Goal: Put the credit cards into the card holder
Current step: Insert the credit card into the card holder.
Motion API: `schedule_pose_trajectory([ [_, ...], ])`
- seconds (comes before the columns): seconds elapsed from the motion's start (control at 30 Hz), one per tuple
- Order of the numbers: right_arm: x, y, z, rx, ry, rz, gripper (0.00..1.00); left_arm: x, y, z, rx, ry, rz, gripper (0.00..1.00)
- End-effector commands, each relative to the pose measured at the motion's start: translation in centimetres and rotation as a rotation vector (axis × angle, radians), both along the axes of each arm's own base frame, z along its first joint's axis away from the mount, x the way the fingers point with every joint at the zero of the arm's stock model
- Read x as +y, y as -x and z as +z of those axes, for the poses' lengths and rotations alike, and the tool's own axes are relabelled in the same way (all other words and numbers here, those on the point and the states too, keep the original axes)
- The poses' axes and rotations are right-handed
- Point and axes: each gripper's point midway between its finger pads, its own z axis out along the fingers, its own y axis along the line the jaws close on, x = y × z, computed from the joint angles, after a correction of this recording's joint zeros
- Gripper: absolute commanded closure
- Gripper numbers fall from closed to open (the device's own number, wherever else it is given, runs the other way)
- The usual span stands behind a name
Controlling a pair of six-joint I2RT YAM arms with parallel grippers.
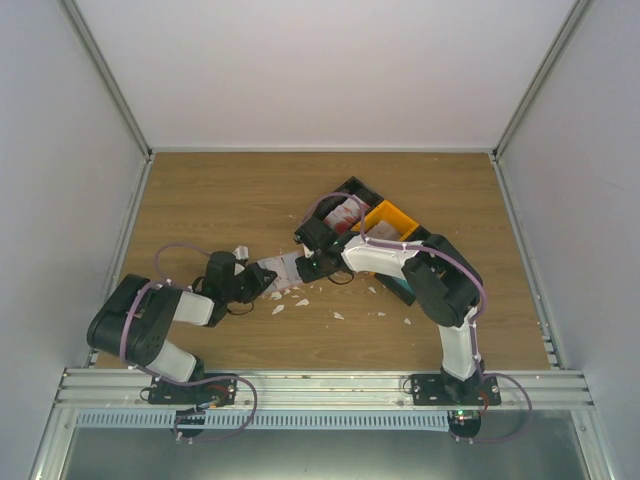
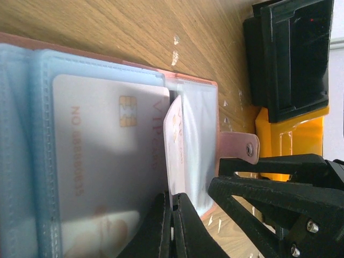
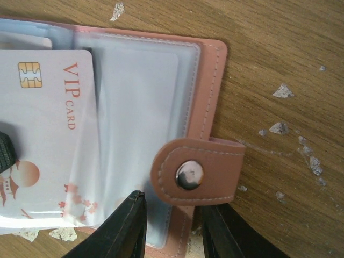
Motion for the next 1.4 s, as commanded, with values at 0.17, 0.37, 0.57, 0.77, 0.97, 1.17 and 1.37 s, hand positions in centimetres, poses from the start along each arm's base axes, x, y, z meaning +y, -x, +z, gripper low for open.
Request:
schedule_pose_trajectory([
  [0.17, -0.8, 1.2, -2.6, 0.080, 0.050, -0.019, 0.71, 0.0, 1.1, -1.6, 0.072, -0.037, 0.010, 1.00],
  [0.37, -1.0, 1.3, -2.8, 0.085, 0.060, -0.030, 0.73, 1.6, 2.8, -2.7, 0.184, -0.051, 0.109, 1.00],
  [0.57, -0.7, 1.4, -2.8, 0.088, 0.047, -0.023, 0.73, 0.9, 2.5, -1.8, 0.153, -0.033, 0.071, 1.00],
  [0.77, -0.6, 1.5, -2.9, 0.091, 0.043, -0.015, 0.73, -1.3, 0.8, -1.0, 0.084, 0.007, -0.047, 1.00],
  [0.97, -0.4, 1.4, -2.9, 0.094, 0.033, -0.008, 0.73, -1.6, 0.3, -1.4, 0.072, -0.010, -0.075, 1.00],
  [1.17, -0.3, 1.4, -3.0, 0.091, 0.032, -0.005, 0.73, -1.0, -0.4, -1.9, 0.061, -0.062, -0.058, 1.00],
  [1.37, -0.6, 1.4, -3.2, 0.093, 0.044, -0.011, 0.74, 0.5, -0.6, -1.5, 0.031, -0.125, 0.010, 1.00],
])
